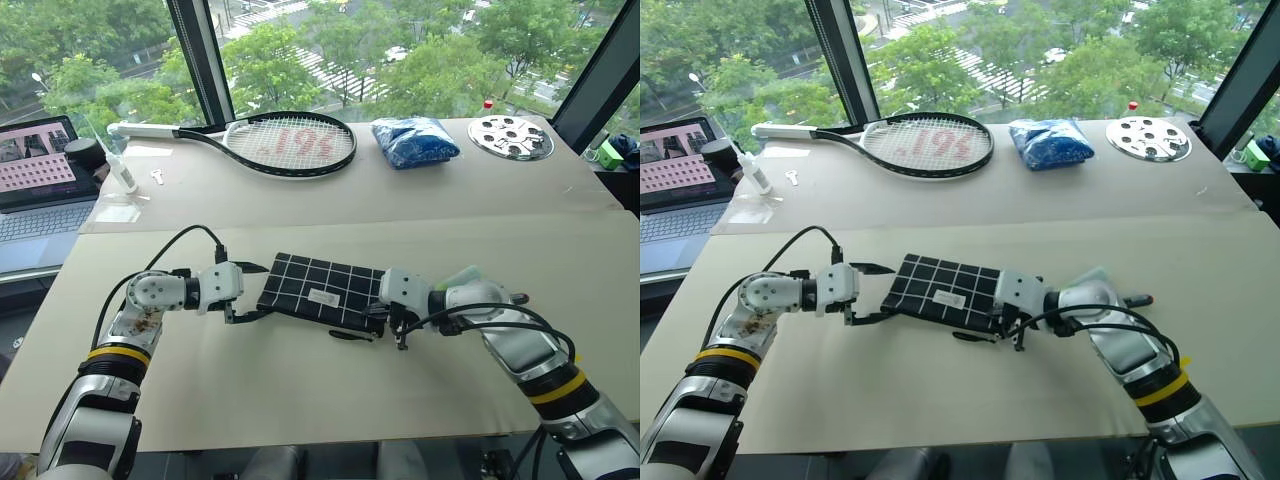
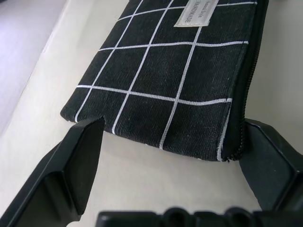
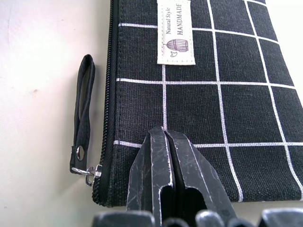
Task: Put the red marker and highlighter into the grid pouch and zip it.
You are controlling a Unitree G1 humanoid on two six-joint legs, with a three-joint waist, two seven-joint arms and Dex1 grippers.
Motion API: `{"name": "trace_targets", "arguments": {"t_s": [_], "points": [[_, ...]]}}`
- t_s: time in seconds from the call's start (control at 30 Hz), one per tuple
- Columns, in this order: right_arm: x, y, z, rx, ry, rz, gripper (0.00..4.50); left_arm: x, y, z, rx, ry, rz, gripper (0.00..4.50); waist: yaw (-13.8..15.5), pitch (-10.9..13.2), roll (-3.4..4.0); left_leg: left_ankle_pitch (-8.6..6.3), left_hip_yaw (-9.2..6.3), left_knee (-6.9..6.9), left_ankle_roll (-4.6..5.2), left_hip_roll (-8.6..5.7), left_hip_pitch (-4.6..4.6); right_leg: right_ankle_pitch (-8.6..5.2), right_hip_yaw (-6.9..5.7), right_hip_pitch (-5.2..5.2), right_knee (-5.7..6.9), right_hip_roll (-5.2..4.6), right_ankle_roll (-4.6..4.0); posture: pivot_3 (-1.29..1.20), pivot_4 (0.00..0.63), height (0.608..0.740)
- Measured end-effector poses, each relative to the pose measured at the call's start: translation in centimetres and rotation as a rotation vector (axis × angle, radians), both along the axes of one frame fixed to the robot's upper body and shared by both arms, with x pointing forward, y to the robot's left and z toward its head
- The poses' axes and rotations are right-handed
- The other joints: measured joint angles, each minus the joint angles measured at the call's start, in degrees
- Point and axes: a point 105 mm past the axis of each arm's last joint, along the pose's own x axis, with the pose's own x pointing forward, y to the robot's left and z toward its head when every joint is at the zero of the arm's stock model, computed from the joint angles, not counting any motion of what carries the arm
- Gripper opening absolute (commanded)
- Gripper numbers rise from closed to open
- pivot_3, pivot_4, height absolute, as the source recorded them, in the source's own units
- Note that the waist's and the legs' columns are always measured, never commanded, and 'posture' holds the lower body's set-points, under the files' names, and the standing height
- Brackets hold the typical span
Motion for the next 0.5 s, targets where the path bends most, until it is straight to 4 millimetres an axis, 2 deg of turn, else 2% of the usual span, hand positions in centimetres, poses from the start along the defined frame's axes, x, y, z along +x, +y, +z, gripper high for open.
{"name": "trace_targets", "arguments": {"t_s": [0.13,0.17,0.27,0.3,0.5], "points": [[0.02,0.03,-0.04,-0.002,-0.003,-0.002,0.00,-0.29,-0.24,-0.37,0.003,0.024,-0.030,1.61,0.01,-0.03,-0.01,0.00,0.00,0.01,0.00,0.00,0.02,0.00,0.00,0.01,0.02,0.00,0.00,0.00,0.150,0.740],[0.03,0.04,-0.03,-0.002,-0.004,-0.002,0.00,-0.36,-0.27,-0.42,0.005,0.027,-0.035,1.41,0.01,-0.03,-0.01,0.00,-0.01,0.01,0.00,0.00,0.02,0.00,0.00,0.01,0.02,0.00,0.00,0.00,0.150,0.740],[0.07,0.07,0.02,0.003,-0.005,-0.004,0.00,-0.62,-0.31,-0.66,0.009,0.045,-0.052,0.23,-0.11,-0.03,-0.02,0.00,-0.01,0.00,0.00,0.02,0.02,0.00,0.00,0.01,0.03,0.02,0.00,0.00,0.150,0.740],[0.08,0.13,0.01,0.006,-0.004,-0.003,0.00,-0.62,-0.26,-0.68,0.006,0.049,-0.049,0.01,-0.20,-0.03,-0.02,0.00,-0.02,0.00,0.00,0.03,0.02,0.00,0.00,0.00,0.02,0.03,0.00,0.00,0.150,0.740],[0.16,0.21,0.04,0.018,0.000,-0.006,0.00,-0.52,-0.14,-0.64,-0.006,0.059,-0.035,0.01,-0.36,-0.04,-0.03,0.00,-0.05,0.00,0.00,0.04,0.02,0.00,0.00,-0.02,0.02,0.04,0.00,0.00,0.150,0.740]]}}
